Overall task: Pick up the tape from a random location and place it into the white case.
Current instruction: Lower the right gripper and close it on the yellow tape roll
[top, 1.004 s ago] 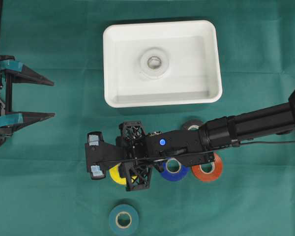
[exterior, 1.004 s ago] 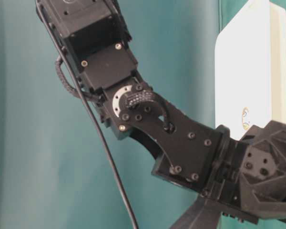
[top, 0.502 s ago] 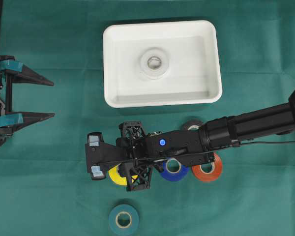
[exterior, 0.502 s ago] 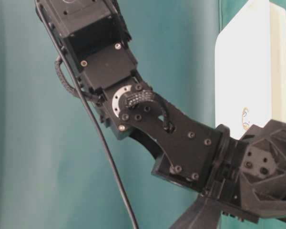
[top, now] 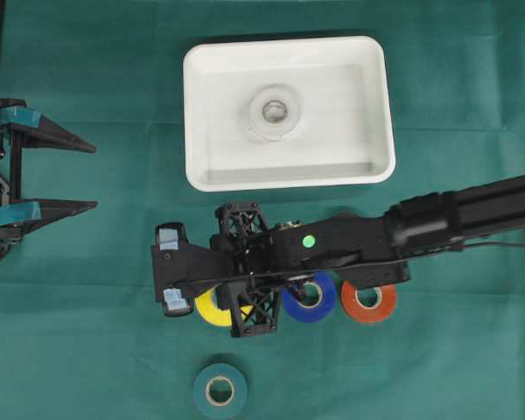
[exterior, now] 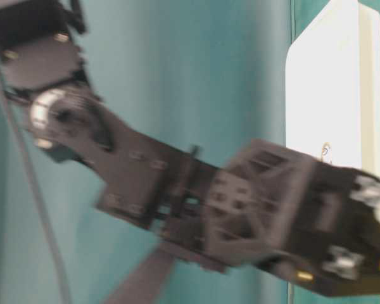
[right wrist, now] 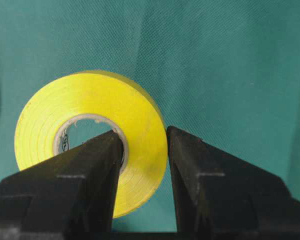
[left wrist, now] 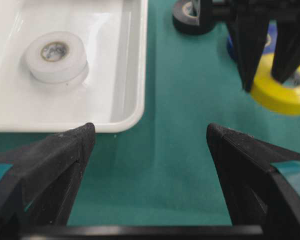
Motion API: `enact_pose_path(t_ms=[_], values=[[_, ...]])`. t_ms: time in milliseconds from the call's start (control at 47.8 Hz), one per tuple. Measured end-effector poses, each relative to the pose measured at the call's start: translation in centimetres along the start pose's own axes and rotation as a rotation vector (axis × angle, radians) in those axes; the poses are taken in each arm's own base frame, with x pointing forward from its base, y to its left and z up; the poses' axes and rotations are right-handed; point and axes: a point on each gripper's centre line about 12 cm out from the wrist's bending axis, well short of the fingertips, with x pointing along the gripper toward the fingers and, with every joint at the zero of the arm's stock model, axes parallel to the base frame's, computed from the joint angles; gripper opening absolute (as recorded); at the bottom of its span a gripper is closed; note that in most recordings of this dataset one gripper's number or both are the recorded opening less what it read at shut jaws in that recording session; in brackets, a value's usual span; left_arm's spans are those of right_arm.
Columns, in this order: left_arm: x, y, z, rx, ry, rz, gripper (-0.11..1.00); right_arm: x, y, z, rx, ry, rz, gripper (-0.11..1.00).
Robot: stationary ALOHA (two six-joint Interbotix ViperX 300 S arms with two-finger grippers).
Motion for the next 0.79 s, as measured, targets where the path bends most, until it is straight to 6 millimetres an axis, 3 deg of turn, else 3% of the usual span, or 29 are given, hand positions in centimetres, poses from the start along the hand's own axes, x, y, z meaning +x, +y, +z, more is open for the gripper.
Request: enact_pose_path(t_ms=[209, 795], values=[[0.0, 0.0, -0.1, 0.0, 0.003, 0.0, 0.94, -3.5, -0.1, 0.6, -0.004, -0.014, -0.008, 0.31], [0.0, 0.0, -0.1, 0.001, 0.001, -0.001, 0.94, -9.7, -0.8, 2.2, -0.034, 0.016, -0.074, 0.31]])
